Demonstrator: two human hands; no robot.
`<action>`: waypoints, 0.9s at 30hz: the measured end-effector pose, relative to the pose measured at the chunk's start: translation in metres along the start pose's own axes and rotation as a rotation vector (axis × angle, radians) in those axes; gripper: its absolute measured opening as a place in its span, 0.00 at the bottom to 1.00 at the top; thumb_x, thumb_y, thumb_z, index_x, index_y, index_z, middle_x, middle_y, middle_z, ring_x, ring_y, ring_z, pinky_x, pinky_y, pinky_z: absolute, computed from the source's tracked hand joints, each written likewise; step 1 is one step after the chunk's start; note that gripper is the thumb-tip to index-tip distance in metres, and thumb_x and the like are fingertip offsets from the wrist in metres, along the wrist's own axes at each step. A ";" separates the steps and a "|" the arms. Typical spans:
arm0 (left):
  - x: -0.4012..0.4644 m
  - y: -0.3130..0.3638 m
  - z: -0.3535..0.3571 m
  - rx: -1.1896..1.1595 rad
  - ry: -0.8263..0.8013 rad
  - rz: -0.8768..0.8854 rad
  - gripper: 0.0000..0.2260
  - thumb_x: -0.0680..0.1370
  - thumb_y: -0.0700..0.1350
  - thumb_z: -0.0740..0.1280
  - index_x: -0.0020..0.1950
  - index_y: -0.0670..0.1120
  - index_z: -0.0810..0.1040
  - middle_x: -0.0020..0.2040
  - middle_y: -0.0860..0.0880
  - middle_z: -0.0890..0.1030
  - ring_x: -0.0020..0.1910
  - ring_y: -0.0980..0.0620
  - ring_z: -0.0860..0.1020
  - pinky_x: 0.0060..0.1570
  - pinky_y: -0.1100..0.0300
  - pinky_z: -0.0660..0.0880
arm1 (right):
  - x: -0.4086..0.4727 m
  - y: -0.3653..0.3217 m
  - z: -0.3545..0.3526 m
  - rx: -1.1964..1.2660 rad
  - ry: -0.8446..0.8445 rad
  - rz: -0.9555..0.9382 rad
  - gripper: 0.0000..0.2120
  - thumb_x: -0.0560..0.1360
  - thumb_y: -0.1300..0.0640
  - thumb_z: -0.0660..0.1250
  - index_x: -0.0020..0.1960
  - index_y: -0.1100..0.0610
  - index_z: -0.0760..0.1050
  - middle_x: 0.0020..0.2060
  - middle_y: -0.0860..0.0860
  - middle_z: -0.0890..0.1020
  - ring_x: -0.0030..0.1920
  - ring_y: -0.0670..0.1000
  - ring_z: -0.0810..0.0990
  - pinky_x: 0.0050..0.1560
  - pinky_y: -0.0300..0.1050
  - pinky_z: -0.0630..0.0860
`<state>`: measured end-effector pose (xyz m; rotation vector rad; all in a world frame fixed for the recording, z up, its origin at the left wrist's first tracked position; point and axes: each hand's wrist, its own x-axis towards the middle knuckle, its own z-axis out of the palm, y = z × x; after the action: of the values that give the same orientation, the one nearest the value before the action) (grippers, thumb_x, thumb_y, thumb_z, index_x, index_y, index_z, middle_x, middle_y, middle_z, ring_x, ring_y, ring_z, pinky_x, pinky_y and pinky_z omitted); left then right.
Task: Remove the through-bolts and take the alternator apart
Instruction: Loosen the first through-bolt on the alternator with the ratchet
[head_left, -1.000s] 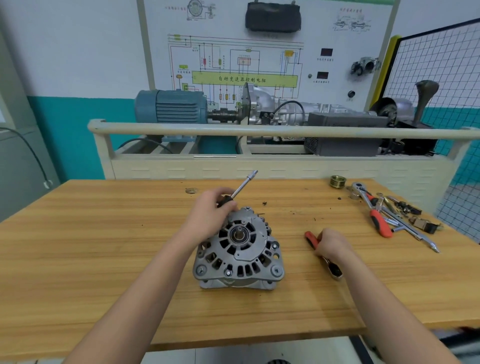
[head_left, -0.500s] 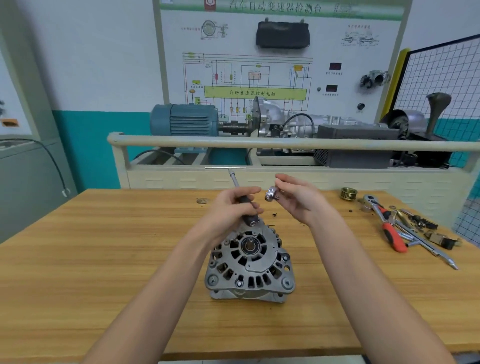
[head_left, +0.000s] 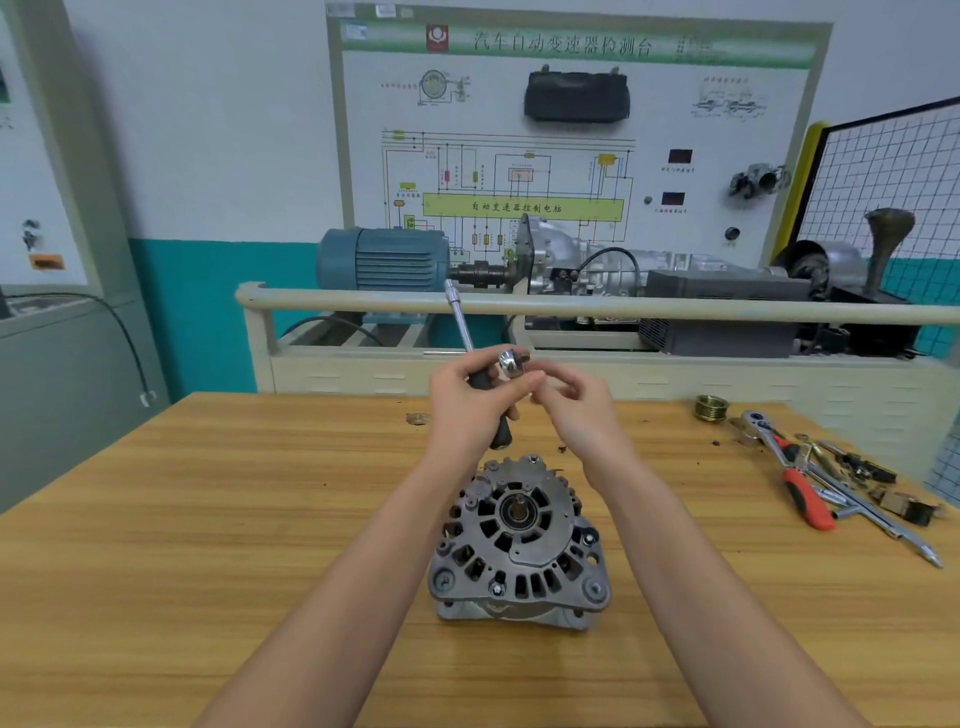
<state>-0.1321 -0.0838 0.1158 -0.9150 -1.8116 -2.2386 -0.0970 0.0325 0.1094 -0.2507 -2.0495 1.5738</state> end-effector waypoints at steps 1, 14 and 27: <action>0.002 0.002 0.001 -0.039 0.040 -0.016 0.09 0.68 0.35 0.76 0.45 0.47 0.82 0.27 0.55 0.77 0.24 0.56 0.71 0.25 0.65 0.70 | -0.001 0.001 0.001 -0.028 0.009 -0.122 0.14 0.76 0.58 0.67 0.56 0.41 0.76 0.49 0.48 0.80 0.54 0.46 0.76 0.50 0.42 0.73; 0.013 0.012 -0.003 -0.287 -0.019 -0.343 0.05 0.72 0.39 0.73 0.46 0.40 0.81 0.33 0.48 0.77 0.30 0.53 0.71 0.28 0.64 0.72 | 0.008 0.010 0.005 -0.171 -0.019 -0.531 0.11 0.76 0.68 0.64 0.56 0.58 0.78 0.40 0.44 0.80 0.39 0.39 0.78 0.45 0.40 0.76; 0.015 -0.009 -0.022 -0.431 -0.136 -0.439 0.27 0.71 0.21 0.62 0.69 0.34 0.66 0.49 0.40 0.79 0.51 0.41 0.82 0.49 0.60 0.79 | 0.015 -0.008 -0.016 0.411 -0.192 0.010 0.25 0.80 0.39 0.54 0.47 0.59 0.77 0.20 0.47 0.67 0.20 0.45 0.59 0.22 0.38 0.57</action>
<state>-0.1566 -0.0973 0.1134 -0.8009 -1.7508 -2.9921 -0.0996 0.0501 0.1244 0.0444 -1.8033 2.0449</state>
